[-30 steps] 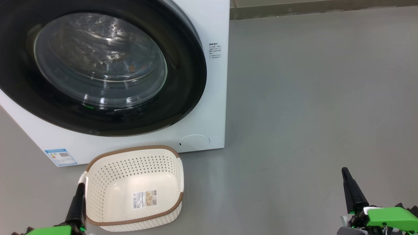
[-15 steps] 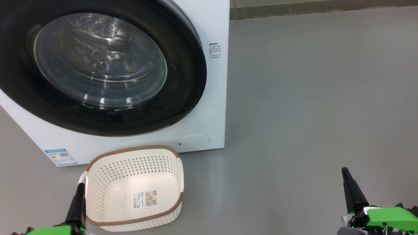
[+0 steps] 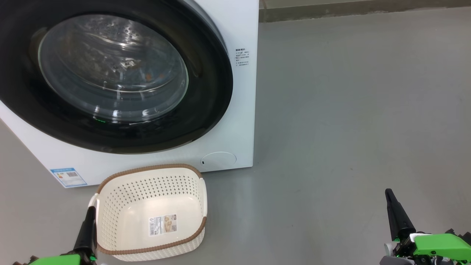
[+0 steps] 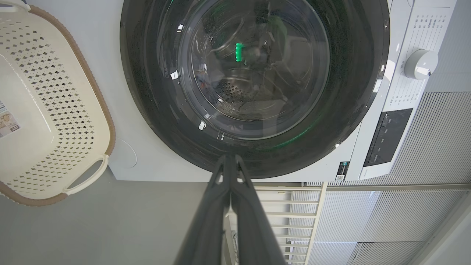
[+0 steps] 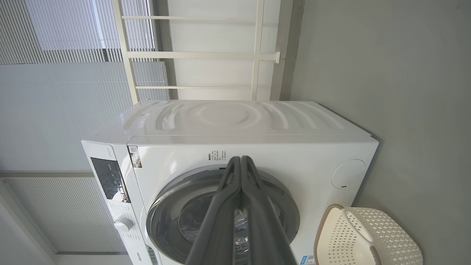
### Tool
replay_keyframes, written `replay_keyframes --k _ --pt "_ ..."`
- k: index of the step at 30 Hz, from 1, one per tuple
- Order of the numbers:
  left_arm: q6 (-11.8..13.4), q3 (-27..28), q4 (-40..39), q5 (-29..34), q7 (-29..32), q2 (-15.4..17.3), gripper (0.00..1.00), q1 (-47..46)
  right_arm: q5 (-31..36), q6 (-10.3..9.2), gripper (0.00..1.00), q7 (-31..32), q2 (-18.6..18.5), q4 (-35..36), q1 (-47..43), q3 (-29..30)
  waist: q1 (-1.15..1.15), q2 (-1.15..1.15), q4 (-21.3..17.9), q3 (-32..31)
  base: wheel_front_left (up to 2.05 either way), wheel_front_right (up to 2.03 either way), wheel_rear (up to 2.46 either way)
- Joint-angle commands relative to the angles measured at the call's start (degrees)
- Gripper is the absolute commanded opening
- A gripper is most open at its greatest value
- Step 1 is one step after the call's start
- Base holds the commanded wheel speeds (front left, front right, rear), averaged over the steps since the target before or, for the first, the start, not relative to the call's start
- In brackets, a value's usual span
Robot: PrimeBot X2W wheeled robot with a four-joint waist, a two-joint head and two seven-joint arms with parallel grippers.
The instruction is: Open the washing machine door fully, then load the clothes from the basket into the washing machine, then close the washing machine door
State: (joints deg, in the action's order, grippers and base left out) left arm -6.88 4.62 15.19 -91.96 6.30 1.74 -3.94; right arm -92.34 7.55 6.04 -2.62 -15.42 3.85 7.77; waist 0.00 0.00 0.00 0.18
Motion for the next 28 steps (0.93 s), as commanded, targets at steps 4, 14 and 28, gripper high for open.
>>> replay_keyframes --k 4,14,28 --pt "-0.60 1.88 -1.14 -0.22 0.17 1.14 0.00 -2.25 0.13 -0.06 0.00 0.41 -0.34 1.40 2.33 -1.30 0.00 0.00 0.00 0.00 0.00 0.00 0.00" --pt "-0.60 1.88 -1.14 -0.22 0.17 1.14 0.00 -2.25 0.14 -0.06 0.00 0.42 -0.33 1.40 2.33 -1.29 0.00 0.00 0.00 0.00 0.00 0.00 0.00" --pt "-0.60 1.88 -1.14 -0.22 0.17 1.14 0.00 -2.25 0.16 -0.06 0.00 0.44 -0.31 1.40 2.33 -1.27 0.00 0.00 0.00 0.00 0.00 0.00 0.00"
